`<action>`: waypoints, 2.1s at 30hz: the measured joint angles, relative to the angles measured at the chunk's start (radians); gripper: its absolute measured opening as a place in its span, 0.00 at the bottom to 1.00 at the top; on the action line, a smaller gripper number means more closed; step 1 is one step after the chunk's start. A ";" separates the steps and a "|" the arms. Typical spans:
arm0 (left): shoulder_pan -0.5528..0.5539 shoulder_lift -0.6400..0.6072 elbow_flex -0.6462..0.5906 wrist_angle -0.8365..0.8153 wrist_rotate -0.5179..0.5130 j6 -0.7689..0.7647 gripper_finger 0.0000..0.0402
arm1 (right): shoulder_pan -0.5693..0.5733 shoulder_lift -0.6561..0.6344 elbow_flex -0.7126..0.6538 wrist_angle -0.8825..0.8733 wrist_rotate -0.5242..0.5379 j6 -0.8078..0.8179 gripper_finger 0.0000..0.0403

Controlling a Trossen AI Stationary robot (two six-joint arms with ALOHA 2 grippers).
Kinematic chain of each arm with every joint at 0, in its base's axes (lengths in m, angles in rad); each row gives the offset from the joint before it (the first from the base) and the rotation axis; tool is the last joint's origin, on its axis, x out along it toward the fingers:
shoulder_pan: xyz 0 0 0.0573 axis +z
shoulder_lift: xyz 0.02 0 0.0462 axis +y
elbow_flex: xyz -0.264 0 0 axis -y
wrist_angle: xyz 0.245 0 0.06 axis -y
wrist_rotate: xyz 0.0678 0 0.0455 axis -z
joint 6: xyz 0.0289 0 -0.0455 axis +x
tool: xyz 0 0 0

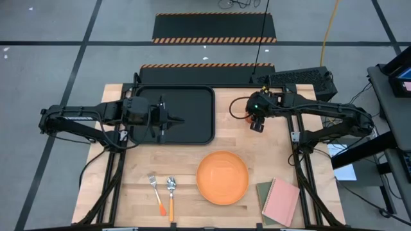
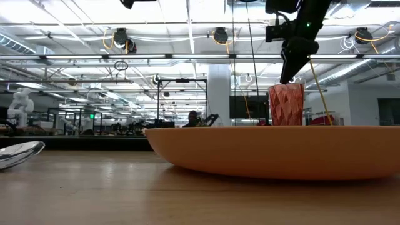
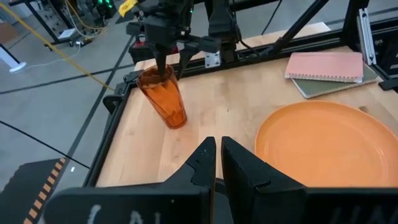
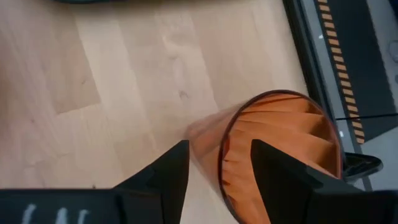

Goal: Pick and place plate/cup/fork/spoon on tray
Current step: Put the orange cup on the black serving tray

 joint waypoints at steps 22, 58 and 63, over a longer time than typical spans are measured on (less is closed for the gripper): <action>0.000 0.000 0.000 0.000 0.000 -0.008 0.08 | -0.024 0.048 -0.001 -0.017 0.004 -0.025 0.02; -0.027 -0.067 0.001 -0.210 -0.001 -0.123 0.08 | -0.048 0.386 0.540 0.198 -0.126 -0.268 0.00; -0.027 -0.066 0.001 -0.212 -0.001 -0.121 0.08 | -0.083 0.520 0.734 0.107 -0.152 -0.296 0.00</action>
